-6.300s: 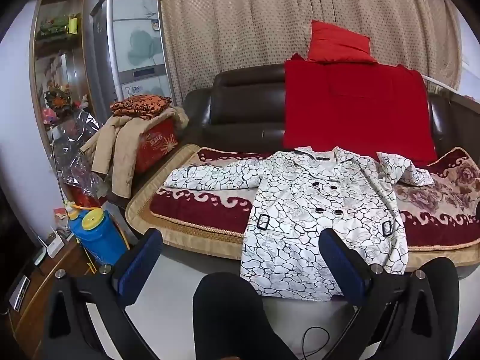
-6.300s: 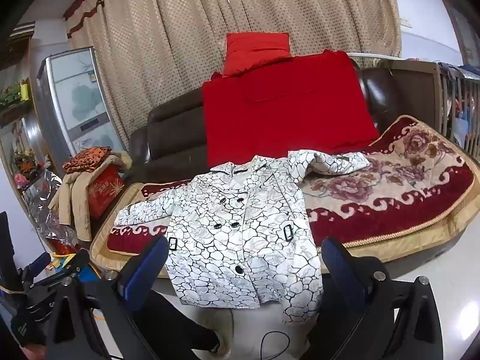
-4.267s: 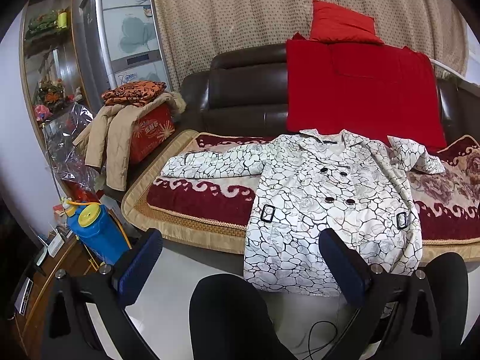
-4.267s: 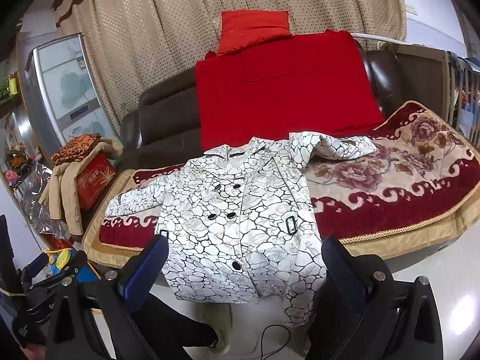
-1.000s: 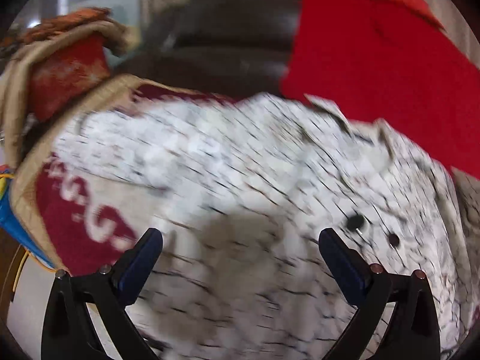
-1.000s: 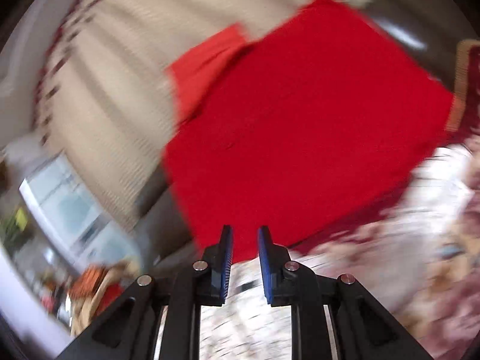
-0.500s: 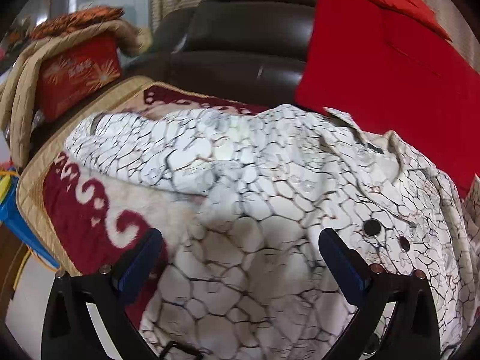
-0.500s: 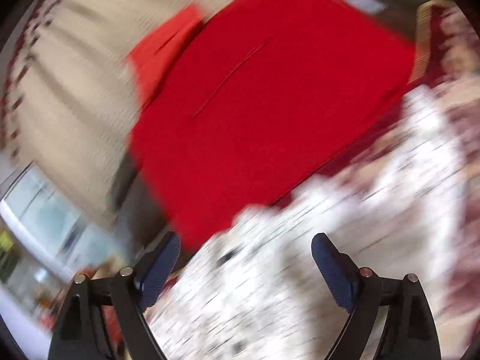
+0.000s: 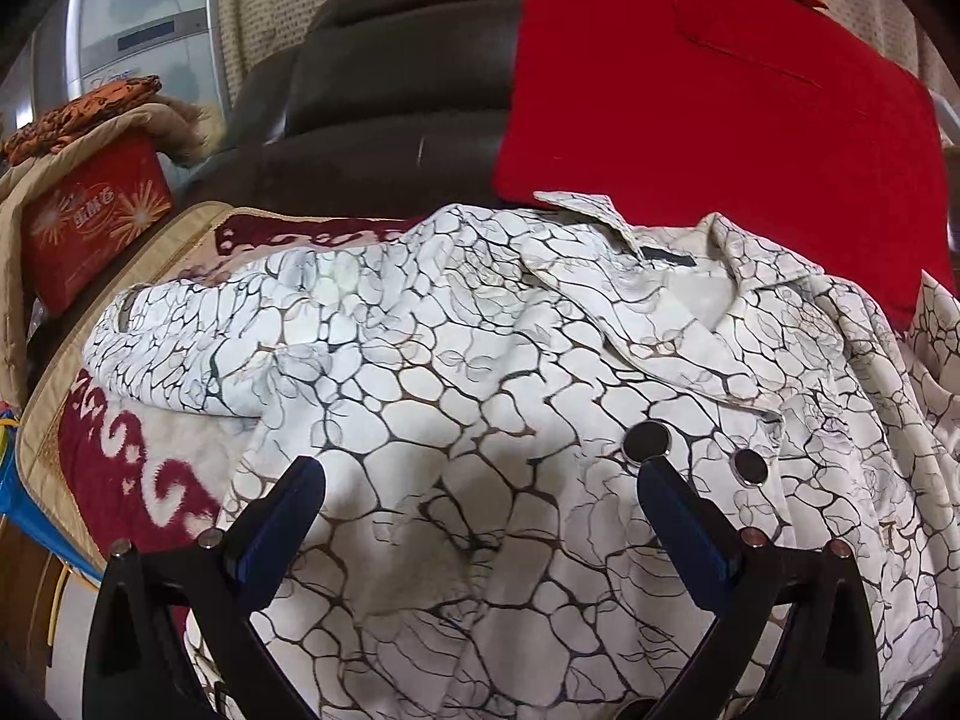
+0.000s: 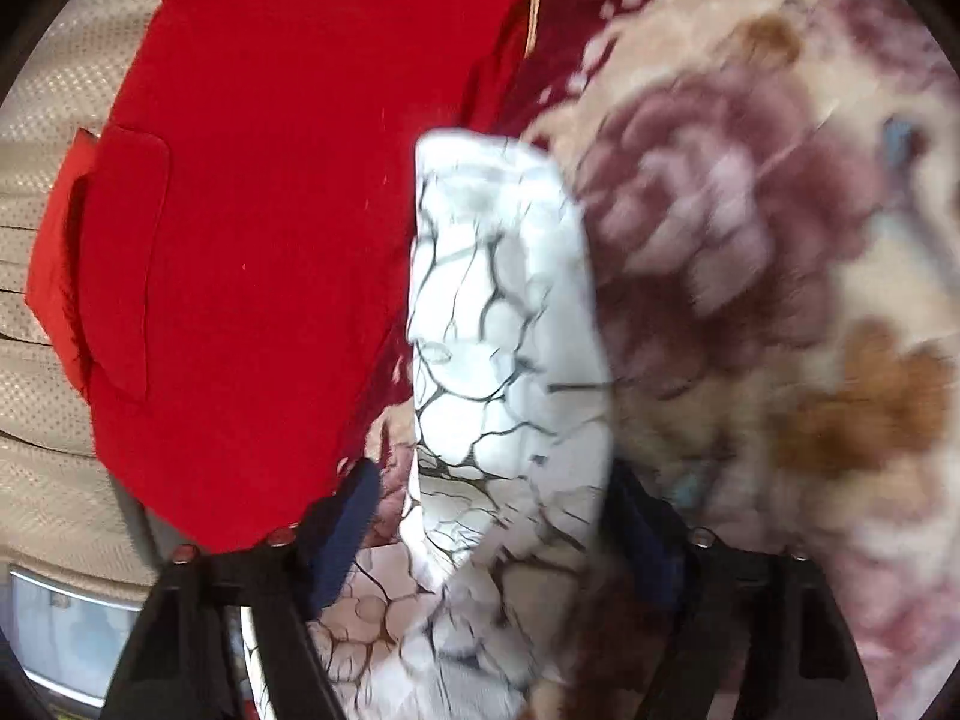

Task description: Fold large clothes

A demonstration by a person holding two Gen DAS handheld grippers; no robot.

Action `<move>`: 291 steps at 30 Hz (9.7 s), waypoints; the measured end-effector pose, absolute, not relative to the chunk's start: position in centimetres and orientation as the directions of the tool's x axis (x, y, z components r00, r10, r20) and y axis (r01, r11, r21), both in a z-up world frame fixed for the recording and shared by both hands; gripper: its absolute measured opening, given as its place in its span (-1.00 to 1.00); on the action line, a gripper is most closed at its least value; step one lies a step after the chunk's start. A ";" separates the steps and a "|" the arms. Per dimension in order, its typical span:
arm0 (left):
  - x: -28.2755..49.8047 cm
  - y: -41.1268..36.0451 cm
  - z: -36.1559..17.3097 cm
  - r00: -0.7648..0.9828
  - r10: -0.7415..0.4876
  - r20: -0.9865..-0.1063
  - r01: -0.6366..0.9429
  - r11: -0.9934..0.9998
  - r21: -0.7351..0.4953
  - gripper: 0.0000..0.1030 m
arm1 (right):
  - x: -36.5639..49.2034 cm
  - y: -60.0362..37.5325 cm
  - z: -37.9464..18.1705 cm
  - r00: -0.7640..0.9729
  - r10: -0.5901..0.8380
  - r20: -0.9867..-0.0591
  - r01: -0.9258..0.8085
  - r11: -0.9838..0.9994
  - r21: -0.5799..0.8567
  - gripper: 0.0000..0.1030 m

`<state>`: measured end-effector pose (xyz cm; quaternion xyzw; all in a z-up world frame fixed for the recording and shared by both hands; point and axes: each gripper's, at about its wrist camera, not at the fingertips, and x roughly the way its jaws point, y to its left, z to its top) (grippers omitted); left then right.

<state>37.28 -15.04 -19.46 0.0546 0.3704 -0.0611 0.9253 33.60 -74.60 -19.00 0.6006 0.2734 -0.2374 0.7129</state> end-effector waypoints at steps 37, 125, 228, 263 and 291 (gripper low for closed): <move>37.7 -1.4 -15.6 0.778 -0.198 -0.596 -0.009 0.946 -0.325 1.00 | 40.5 -45.5 -10.7 0.756 0.353 -0.551 0.140 0.735 0.663 0.50; 42.2 -18.2 -3.3 0.574 -0.543 -0.613 0.582 0.797 -0.161 -0.92 | 35.0 -57.6 -8.8 0.853 0.160 -0.498 0.334 0.567 0.753 -0.05; 30.5 9.2 -27.5 0.449 -0.217 -0.867 0.097 0.976 -0.195 0.71 | 15.0 -42.2 -14.2 0.488 0.041 -0.872 0.401 0.877 0.265 0.53; 33.6 4.3 -33.8 0.314 -0.387 -0.867 0.288 0.909 -0.302 0.70 | 16.3 -44.4 -24.6 0.188 -0.070 -0.980 0.653 0.754 0.071 0.52; 34.8 2.0 -18.9 0.259 -0.918 -0.301 0.499 0.394 -0.772 -0.90 | 22.3 -51.6 0.9 0.809 0.392 -0.438 0.124 0.614 0.780 -0.89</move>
